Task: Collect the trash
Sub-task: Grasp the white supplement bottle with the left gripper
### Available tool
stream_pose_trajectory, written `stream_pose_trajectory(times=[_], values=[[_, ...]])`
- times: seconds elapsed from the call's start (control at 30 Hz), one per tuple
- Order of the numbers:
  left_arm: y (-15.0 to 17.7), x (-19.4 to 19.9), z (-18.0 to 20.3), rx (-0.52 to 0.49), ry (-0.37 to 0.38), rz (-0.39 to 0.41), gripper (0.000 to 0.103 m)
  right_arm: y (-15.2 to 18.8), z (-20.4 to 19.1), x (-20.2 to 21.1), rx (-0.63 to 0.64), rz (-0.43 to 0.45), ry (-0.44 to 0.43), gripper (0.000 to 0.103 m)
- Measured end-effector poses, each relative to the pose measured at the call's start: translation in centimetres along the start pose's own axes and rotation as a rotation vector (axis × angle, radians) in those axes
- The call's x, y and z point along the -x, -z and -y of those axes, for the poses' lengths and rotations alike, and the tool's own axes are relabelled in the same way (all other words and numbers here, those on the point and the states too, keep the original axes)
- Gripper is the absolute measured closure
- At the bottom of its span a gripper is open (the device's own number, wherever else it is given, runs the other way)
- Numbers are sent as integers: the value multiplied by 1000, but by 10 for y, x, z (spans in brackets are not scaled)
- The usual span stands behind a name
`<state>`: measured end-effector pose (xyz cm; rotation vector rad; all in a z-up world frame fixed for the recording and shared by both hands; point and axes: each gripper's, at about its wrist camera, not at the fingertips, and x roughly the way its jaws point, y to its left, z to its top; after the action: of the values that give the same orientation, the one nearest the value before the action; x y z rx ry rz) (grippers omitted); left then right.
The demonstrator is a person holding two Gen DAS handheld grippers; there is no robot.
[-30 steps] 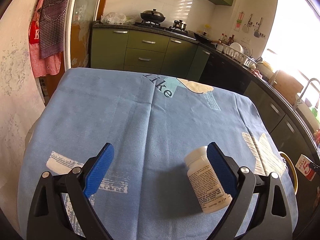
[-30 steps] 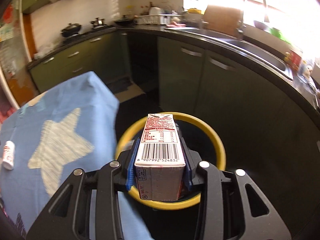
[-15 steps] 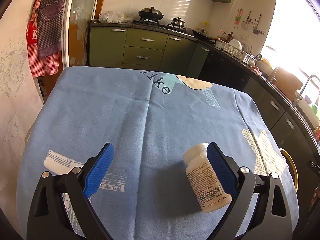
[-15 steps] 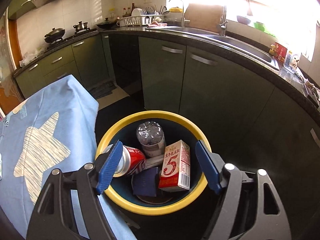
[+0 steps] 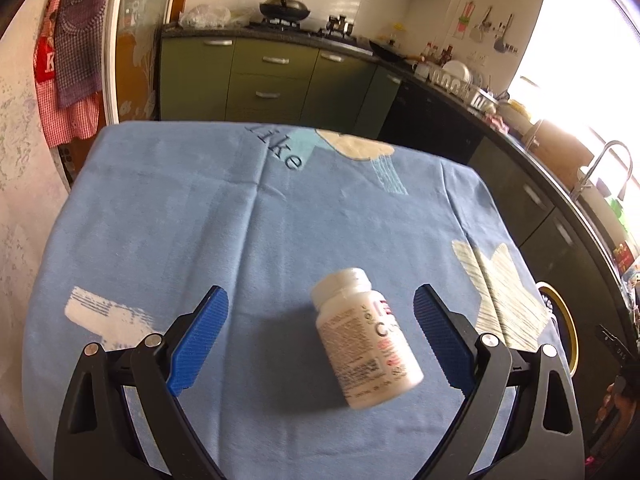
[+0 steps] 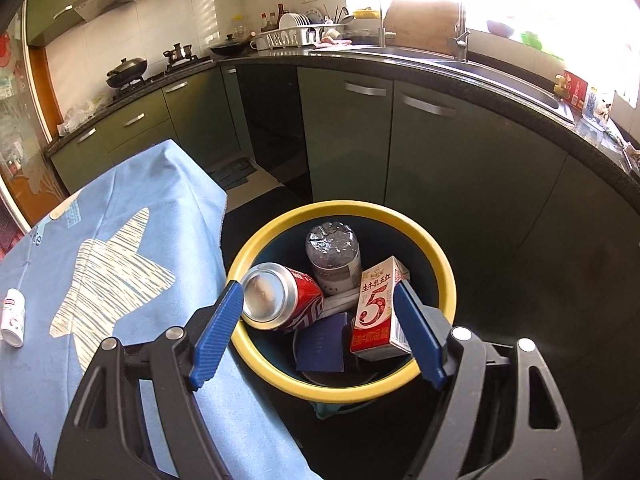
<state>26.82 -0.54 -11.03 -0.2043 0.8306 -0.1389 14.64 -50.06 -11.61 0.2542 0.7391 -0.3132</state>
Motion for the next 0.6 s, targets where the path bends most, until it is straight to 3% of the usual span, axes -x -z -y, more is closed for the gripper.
stream_pose_trajectory(times=[0.3, 0.6], values=[[0, -23, 43, -50, -117, -98, 11, 6, -8, -3, -16, -1, -116, 30], [9, -50, 49, -58, -197, -187, 31, 10, -6, -12, -37, -22, -162, 30]])
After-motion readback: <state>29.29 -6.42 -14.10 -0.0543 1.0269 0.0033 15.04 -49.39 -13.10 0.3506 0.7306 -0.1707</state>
